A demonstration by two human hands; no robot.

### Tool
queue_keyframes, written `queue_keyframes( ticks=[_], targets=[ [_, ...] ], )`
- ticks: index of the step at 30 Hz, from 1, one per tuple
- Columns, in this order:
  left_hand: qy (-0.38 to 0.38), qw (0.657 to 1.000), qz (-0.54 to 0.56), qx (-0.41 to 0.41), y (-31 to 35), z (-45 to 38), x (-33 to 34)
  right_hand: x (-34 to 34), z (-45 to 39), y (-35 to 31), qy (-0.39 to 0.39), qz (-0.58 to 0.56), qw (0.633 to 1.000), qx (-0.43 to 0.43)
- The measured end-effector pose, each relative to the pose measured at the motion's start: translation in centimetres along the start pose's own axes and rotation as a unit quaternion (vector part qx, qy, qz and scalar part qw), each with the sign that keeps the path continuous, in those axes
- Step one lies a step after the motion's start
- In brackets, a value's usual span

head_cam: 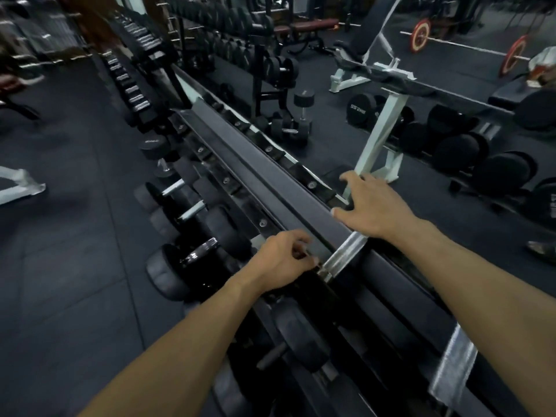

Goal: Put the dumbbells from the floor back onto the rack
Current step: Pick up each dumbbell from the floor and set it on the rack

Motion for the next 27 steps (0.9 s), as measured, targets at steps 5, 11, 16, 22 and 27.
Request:
queue_keyframes(
  ticks=[5,11,16,22,27],
  targets=[
    [0.087,0.996,-0.007,-0.023,-5.4,6.9,-6.0,0.8,0.4,-11.5,-0.028,0.030,0.991,-0.124],
    [0.147,0.981,-0.020,-0.124,-17.3,19.2,-11.4,6.0,3.9,-27.6,-0.077,0.024,0.964,-0.252],
    [0.196,0.956,0.017,-0.219,-27.5,31.0,-13.7,12.1,9.2,-40.6,-0.135,0.038,0.930,-0.340],
    [0.232,0.923,0.077,-0.297,-40.0,43.6,-13.1,23.1,17.5,-53.8,-0.203,0.085,0.884,-0.412],
    [0.219,0.905,0.091,-0.352,-51.5,51.3,-8.8,34.8,24.1,-60.1,-0.270,0.112,0.857,-0.424]
  ],
)
Point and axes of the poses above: each hand's wrist, its own z-axis away from the middle knuckle, its own x-axis out of the palm, y = z × x, the point moved 9 cm from there along -z, towards the middle knuckle, and after that the axes turned 13 degrees about z, right-handed, at the moved point
